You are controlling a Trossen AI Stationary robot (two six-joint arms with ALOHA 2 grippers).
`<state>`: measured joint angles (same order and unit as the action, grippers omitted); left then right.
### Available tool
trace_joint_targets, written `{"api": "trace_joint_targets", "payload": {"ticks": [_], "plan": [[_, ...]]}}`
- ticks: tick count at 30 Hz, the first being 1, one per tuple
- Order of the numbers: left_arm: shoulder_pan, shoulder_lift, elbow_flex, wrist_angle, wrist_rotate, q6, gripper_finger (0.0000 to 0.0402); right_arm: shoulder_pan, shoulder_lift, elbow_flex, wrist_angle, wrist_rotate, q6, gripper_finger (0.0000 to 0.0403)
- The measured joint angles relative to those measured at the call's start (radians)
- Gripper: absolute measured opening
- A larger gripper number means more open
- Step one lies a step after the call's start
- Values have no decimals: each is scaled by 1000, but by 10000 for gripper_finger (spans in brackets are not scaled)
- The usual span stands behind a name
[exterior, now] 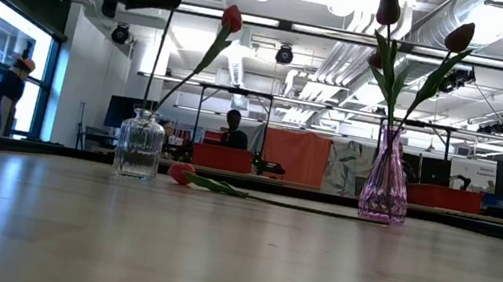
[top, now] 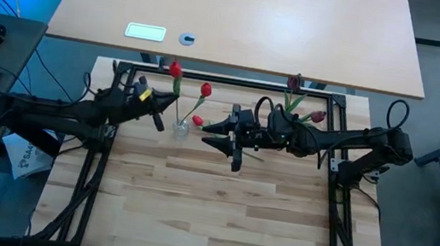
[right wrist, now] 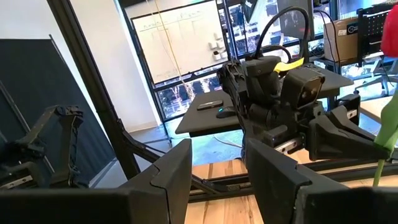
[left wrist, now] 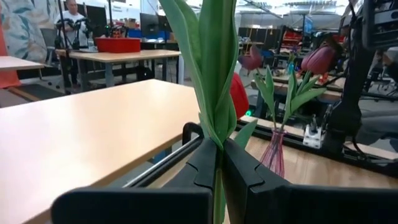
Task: Sort flowers into vase by color
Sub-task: Put the left red tulip into the transparent vase
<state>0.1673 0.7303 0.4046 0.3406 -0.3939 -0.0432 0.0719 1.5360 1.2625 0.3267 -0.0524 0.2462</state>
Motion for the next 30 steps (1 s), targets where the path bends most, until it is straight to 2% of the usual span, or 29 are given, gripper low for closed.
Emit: {"api": "trace_joint_targets", "payload": {"ticks": [6,10,13,21,30], "plan": [[0,15,0,-2,-2,-6,0,0,0,0,0,0,0,145],[0,18,0,-18,-12,47,9,0,0,0,0,0,0,145],[0,17,0,-31,-14,43,32,0,0,0,0,0,0,145],[-1,0,1,-168,-2,-92,114,0,0,0,2,0,-4,145],[-2,-76,1,-318,27,-210,188,0,0,0,46,0,-45,145]]}}
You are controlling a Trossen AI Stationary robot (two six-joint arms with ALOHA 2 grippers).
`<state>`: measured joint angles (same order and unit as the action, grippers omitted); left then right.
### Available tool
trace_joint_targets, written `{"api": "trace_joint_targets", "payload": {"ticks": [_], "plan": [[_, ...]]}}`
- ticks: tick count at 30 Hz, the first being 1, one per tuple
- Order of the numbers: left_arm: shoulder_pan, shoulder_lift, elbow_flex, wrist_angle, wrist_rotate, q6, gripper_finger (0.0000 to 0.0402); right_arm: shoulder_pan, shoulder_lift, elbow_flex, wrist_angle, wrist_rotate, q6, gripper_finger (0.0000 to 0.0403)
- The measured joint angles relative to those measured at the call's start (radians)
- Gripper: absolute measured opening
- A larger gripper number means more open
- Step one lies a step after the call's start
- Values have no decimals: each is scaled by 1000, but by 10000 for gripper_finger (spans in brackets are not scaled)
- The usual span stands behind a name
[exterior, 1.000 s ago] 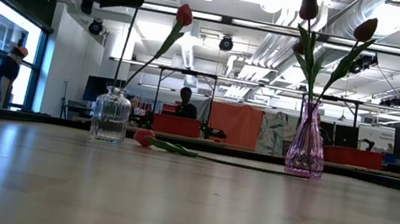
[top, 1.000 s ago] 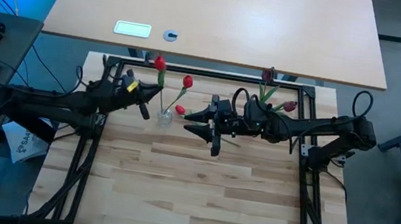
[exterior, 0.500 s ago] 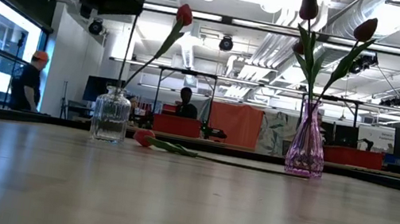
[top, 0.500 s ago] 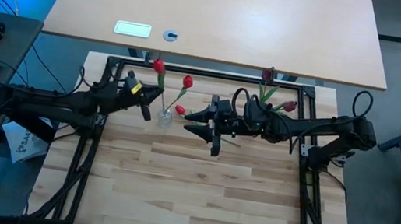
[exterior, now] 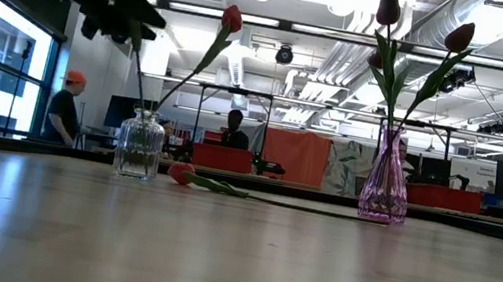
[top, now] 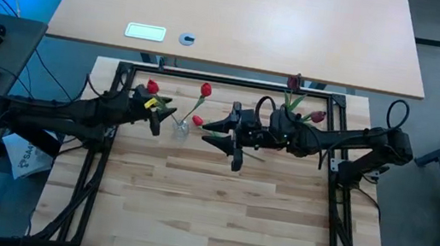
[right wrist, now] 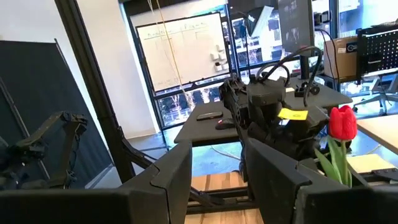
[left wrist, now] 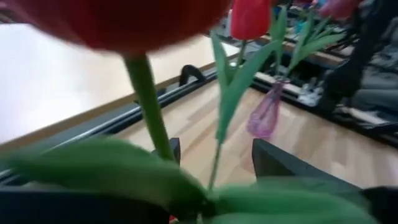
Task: Sort flowers into vase by color
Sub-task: Put the left red tulip into the transparent vase, then put the red tulip into the transparent vase
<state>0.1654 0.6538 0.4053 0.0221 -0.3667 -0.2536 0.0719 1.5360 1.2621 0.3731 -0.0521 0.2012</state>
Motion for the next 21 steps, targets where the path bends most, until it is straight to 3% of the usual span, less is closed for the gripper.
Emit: {"api": "trace_joint_targets", "payload": {"ticks": [8,14,21], "plan": [[0,-119,22,-49,123,-53,203,0,0,0,1,0,0,145],[0,-156,95,-174,121,-5,203,0,0,0,1,11,0,145],[0,-155,127,-184,114,-5,203,0,0,0,1,21,-17,145]]}}
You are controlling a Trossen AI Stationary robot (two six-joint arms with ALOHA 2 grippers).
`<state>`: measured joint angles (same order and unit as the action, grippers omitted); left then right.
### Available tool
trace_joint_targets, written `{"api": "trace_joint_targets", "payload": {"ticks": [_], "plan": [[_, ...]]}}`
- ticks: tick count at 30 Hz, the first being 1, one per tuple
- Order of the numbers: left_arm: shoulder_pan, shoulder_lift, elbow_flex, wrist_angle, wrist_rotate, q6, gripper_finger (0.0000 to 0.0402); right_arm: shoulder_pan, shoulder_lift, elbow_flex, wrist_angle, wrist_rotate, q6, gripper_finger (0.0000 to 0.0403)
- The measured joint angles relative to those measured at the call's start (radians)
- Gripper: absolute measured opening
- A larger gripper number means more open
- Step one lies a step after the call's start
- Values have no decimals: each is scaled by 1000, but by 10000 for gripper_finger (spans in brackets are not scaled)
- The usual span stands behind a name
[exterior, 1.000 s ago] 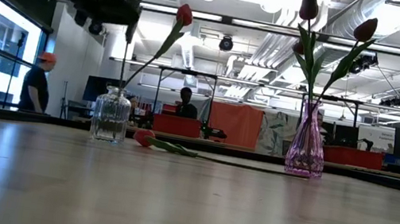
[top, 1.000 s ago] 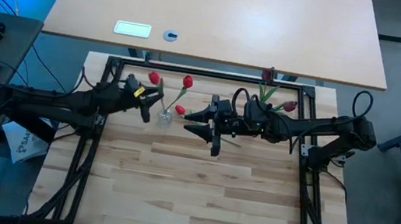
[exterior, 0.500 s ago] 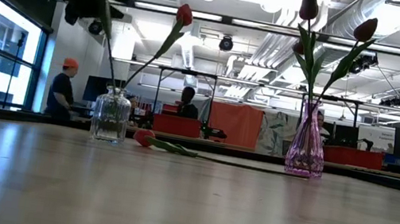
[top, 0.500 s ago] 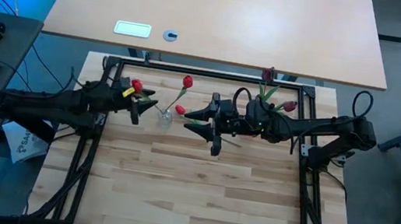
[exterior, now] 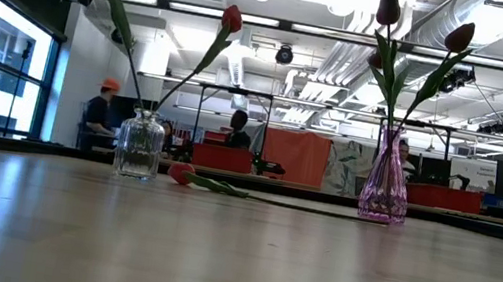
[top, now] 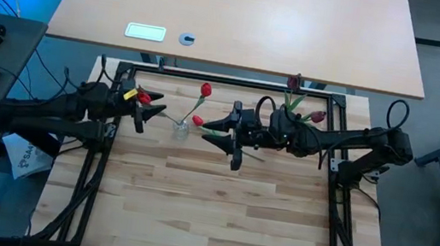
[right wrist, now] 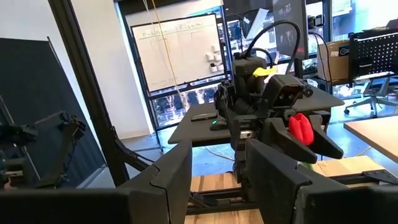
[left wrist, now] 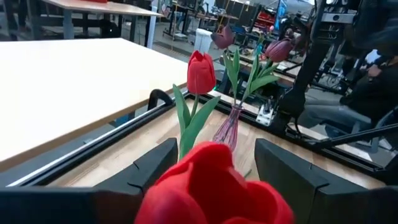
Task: Sort flowers into vase by color
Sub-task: Put the red tulip into the transparent vase
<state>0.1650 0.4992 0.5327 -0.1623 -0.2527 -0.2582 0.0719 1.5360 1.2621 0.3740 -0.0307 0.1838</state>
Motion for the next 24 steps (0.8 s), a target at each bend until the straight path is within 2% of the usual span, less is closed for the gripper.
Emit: {"api": "trace_joint_targets", "payload": {"ticks": [4,10,18,24], "plan": [[0,0,9,-12,0,-18,203,0,0,0,1,0,-6,145],[0,-1,84,-33,-5,-15,203,0,0,0,4,0,-9,145],[0,1,185,-36,-39,104,203,0,0,0,4,2,-9,145],[0,4,261,-35,-51,129,203,0,-8,0,22,35,-50,145]]}}
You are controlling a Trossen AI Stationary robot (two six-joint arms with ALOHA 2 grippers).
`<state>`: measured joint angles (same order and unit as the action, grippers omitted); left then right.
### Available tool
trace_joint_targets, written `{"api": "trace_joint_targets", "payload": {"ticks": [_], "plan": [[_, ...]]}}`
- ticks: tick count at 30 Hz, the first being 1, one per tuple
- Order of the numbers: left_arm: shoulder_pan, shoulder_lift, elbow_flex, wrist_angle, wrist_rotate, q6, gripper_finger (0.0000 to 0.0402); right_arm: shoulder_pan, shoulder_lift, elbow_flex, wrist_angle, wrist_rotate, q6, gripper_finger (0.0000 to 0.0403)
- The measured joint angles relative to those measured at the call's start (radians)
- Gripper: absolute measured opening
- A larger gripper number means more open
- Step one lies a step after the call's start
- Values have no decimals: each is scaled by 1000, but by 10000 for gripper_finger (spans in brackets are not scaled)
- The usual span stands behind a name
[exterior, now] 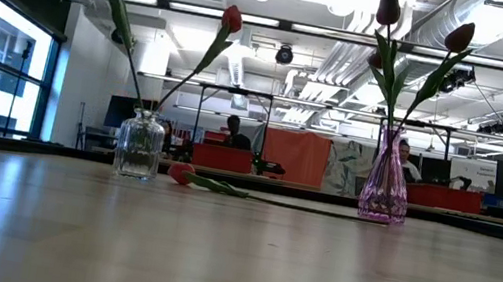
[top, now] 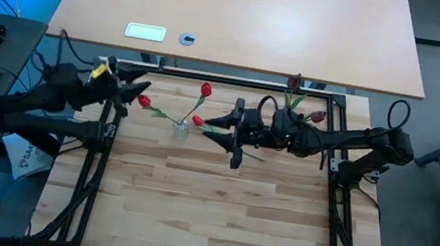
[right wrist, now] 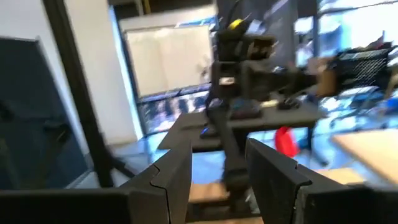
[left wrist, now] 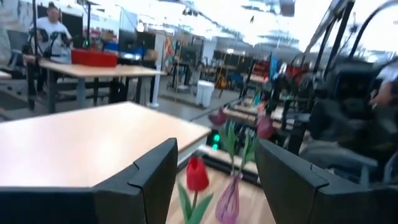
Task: Sort flowers into vase by color
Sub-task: Put the red tulip into the transparent vase
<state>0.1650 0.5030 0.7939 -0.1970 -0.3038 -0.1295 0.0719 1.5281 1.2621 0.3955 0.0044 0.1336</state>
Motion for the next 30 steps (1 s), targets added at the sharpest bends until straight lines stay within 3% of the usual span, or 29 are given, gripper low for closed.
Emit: {"api": "trace_joint_targets", "payload": {"ticks": [4,8,17,22,25,30], "plan": [[-3,14,50,24,18,-39,203,9,-57,0,17,99,-38,145],[-3,44,82,102,95,-53,203,28,-106,3,-84,114,-7,145],[-3,121,84,230,180,-51,203,172,-88,0,-791,-40,289,145],[-3,133,83,231,190,-51,203,316,-26,-2,-1069,-5,337,145],[-3,133,83,241,190,-51,203,389,-10,-44,-1114,14,395,145],[-3,124,83,258,190,-51,203,482,-63,-256,-1031,14,658,145]]}}
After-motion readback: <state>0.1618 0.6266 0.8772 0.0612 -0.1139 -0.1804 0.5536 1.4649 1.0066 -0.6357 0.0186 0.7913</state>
